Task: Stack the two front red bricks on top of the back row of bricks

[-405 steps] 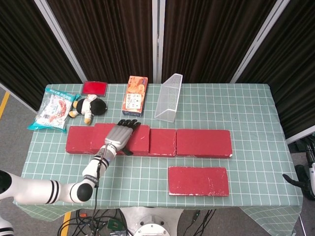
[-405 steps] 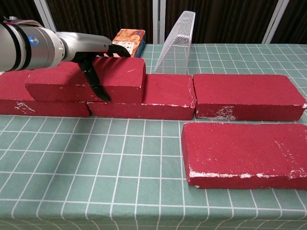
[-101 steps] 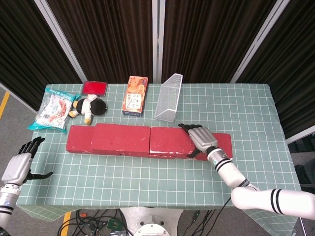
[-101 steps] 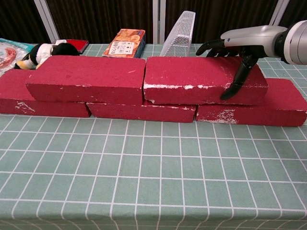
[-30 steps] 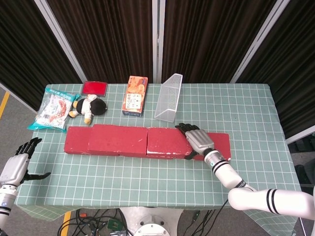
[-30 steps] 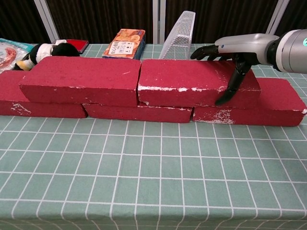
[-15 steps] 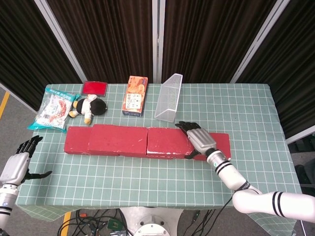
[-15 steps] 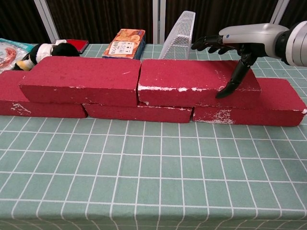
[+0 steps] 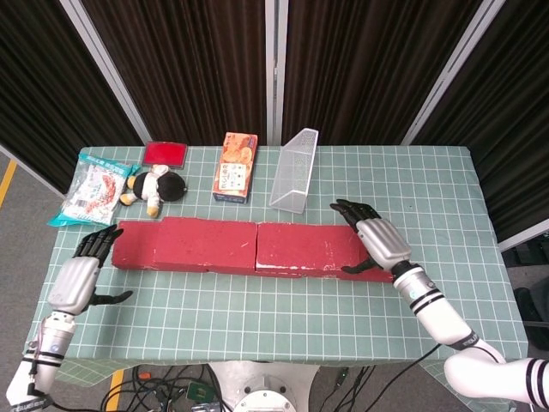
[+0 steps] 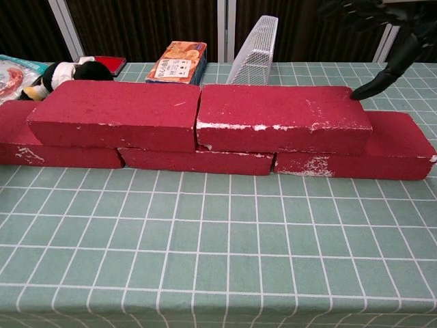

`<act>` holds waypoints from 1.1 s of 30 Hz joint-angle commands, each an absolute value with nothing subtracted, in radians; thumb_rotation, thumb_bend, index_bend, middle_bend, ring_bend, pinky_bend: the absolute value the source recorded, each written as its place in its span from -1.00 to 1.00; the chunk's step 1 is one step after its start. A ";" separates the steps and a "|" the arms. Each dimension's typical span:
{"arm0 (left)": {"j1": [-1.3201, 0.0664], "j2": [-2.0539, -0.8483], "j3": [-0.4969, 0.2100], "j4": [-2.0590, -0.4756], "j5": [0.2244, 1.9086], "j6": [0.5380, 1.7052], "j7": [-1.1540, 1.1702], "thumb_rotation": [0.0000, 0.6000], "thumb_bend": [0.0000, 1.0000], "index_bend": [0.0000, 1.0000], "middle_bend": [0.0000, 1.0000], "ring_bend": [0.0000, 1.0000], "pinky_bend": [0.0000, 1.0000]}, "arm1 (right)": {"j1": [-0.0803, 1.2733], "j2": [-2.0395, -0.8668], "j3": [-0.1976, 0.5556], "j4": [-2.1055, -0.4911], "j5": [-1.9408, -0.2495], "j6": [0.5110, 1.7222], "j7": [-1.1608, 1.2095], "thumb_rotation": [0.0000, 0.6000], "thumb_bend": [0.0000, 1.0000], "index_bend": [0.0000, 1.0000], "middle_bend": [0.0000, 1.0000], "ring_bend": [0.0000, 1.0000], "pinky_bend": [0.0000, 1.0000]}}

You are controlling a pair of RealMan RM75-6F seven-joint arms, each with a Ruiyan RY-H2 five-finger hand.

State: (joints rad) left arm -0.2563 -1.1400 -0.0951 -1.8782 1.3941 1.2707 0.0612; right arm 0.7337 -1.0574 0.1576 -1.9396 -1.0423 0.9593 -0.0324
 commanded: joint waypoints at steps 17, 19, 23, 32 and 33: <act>-0.514 -1.516 -0.197 -1.924 1.154 1.149 0.511 1.00 -0.97 -1.00 -1.00 -1.00 -1.00 | 0.490 -0.909 0.146 -1.723 -1.282 1.052 0.452 1.00 -1.00 -1.00 -1.00 -1.00 -1.00; -0.526 -1.539 -0.202 -1.912 1.141 1.157 0.522 1.00 -0.97 -1.00 -1.00 -1.00 -1.00 | 0.486 -0.916 0.145 -1.703 -1.291 1.046 0.469 1.00 -1.00 -1.00 -1.00 -1.00 -1.00; -0.546 -1.576 -0.209 -1.888 1.143 1.179 0.546 1.00 -0.97 -1.00 -1.00 -1.00 -1.00 | 0.482 -0.932 0.149 -1.675 -1.300 1.036 0.496 1.00 -1.00 -1.00 -1.00 -1.00 -1.00; -0.597 -1.665 -0.227 -1.809 1.153 1.206 0.580 1.00 -0.98 -1.00 -1.00 -1.00 -1.00 | 0.475 -0.948 0.156 -1.641 -1.311 1.019 0.529 1.00 -1.00 -1.00 -1.00 -1.00 -1.00; -0.603 -1.677 -0.231 -1.795 1.151 1.208 0.579 1.00 -0.98 -1.00 -1.00 -1.00 -1.00 | 0.473 -0.949 0.157 -1.637 -1.312 1.018 0.533 1.00 -1.00 -1.00 -1.00 -1.00 -1.00</act>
